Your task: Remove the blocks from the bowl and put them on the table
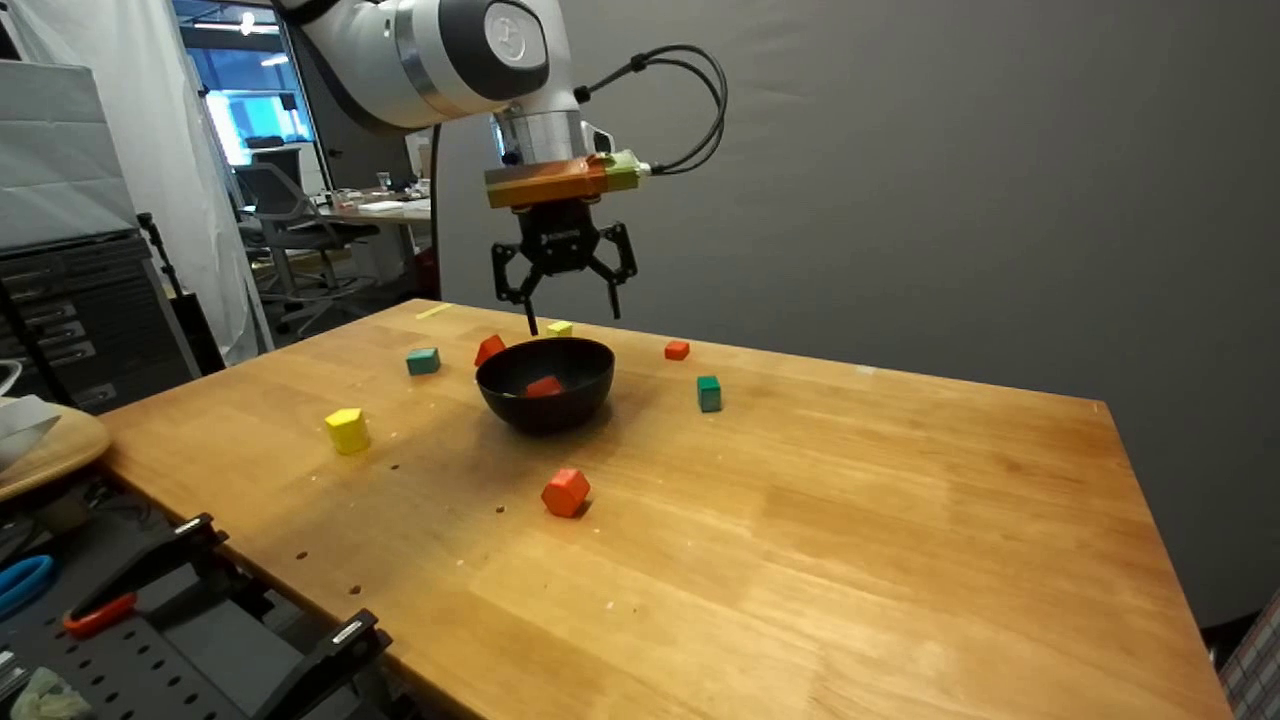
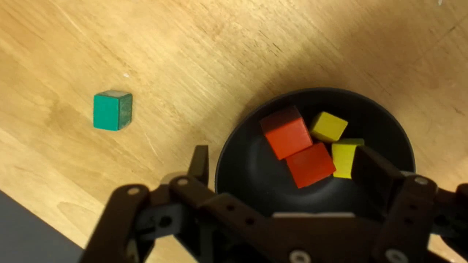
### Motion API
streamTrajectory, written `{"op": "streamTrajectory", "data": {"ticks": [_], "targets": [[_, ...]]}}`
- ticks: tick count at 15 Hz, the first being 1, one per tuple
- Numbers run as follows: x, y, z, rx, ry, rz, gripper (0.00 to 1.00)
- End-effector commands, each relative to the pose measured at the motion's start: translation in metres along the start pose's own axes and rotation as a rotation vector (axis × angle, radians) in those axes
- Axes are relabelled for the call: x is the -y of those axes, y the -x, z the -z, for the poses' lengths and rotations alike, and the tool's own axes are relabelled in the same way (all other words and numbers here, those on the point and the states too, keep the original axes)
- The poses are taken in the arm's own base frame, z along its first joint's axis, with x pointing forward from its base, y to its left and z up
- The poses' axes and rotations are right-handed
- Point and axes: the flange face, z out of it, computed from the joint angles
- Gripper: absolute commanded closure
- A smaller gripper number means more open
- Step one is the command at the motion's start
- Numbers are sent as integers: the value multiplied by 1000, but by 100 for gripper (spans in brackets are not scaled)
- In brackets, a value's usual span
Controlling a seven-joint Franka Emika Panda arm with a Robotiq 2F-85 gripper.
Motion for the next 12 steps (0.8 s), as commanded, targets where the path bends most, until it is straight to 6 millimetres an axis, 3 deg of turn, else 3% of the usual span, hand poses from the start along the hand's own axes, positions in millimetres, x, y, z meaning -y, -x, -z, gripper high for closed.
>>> {"op": "streamTrajectory", "data": {"ticks": [1,4,5,9,12], "targets": [[-6,-3,2,-47,-28,190,0],[1,-12,5,-63,-59,351,0],[2,-5,-1,-37,-41,263,0],[6,-11,0,-48,-48,334,0],[10,-16,-14,-44,42,312,0]]}}
